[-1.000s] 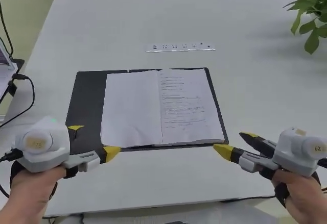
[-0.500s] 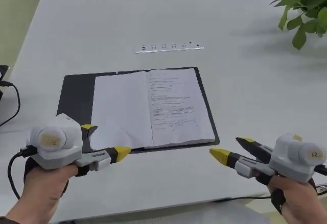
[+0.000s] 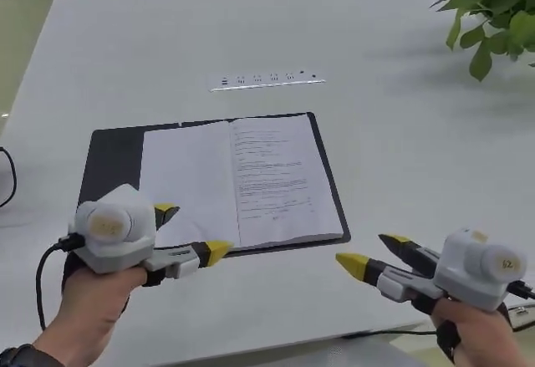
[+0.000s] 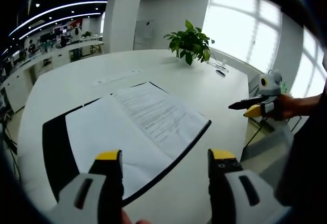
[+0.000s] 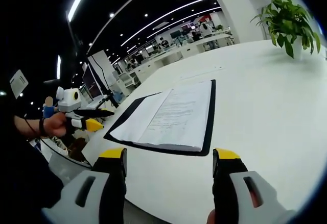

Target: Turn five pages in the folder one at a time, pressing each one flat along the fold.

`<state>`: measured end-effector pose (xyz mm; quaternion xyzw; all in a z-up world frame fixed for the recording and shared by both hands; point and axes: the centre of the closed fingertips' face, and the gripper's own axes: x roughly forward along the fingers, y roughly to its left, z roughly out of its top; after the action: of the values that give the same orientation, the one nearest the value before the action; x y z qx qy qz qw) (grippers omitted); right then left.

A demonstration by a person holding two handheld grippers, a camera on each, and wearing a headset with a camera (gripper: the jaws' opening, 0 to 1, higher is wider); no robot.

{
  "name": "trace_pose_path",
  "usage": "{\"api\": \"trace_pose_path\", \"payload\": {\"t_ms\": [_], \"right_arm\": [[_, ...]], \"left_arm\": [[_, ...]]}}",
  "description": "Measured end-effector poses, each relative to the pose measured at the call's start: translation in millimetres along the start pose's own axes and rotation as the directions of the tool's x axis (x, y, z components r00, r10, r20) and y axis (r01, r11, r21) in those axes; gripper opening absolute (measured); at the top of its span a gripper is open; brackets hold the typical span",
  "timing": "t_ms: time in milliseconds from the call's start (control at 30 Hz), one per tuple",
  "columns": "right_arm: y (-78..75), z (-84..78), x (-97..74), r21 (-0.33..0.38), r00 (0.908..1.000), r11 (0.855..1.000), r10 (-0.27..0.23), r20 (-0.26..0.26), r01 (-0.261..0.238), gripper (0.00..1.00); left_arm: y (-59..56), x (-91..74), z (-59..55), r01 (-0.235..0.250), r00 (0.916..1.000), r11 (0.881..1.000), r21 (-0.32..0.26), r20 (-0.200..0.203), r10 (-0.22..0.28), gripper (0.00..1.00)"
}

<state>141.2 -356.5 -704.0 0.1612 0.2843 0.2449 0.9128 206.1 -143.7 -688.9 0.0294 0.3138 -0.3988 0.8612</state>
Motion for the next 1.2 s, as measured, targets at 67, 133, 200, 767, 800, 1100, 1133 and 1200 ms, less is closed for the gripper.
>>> {"api": "trace_pose_path", "payload": {"t_ms": [67, 133, 200, 767, 800, 1100, 1133, 1200], "right_arm": [[0.4, -0.9, 0.1, 0.003, 1.0000, 1.000, 0.003, -0.002, -0.003, 0.68], [0.0, -2.9, 0.4, 0.001, 1.0000, 1.000, 0.005, -0.008, -0.005, 0.68], [-0.5, -5.8, 0.6, 0.001, 0.9998, 1.000, 0.009, -0.016, -0.009, 0.67], [0.4, -20.2, 0.1, 0.012, 0.9977, 0.999, 0.034, -0.058, -0.033, 0.67], [0.2, -20.3, 0.2, 0.012, 0.9976, 0.999, 0.035, -0.059, -0.034, 0.67], [-2.4, -20.0, 0.2, 0.030, 0.9973, 0.999, 0.041, -0.060, -0.039, 0.67], [-2.7, -20.6, 0.2, 0.034, 0.9973, 0.999, 0.041, -0.061, -0.039, 0.67], [-3.2, -22.3, 0.1, 0.036, 0.9969, 0.999, 0.042, -0.066, -0.039, 0.67]], "left_arm": [[-2.7, 8.0, 3.4, 0.009, 1.0000, 1.000, -0.006, 0.003, -0.009, 0.68], [-5.5, 14.1, 6.0, 0.014, 0.9999, 1.000, -0.006, 0.004, -0.014, 0.68], [-11.4, 20.7, 9.6, 0.025, 0.9997, 1.000, -0.005, 0.003, -0.025, 0.67], [-54.0, 88.4, 38.6, 0.113, 0.9936, 0.991, 0.072, -0.016, -0.112, 0.66], [-56.1, 90.8, 39.8, 0.117, 0.9931, 0.990, 0.075, -0.018, -0.116, 0.66], [-74.5, 121.7, 35.7, 0.129, 0.9909, 0.988, 0.082, -0.051, -0.125, 0.67], [-74.8, 126.3, 31.7, 0.128, 0.9907, 0.988, 0.081, -0.056, -0.124, 0.68], [-77.8, 135.0, 25.1, 0.130, 0.9897, 0.988, 0.080, -0.069, -0.125, 0.68]]}}
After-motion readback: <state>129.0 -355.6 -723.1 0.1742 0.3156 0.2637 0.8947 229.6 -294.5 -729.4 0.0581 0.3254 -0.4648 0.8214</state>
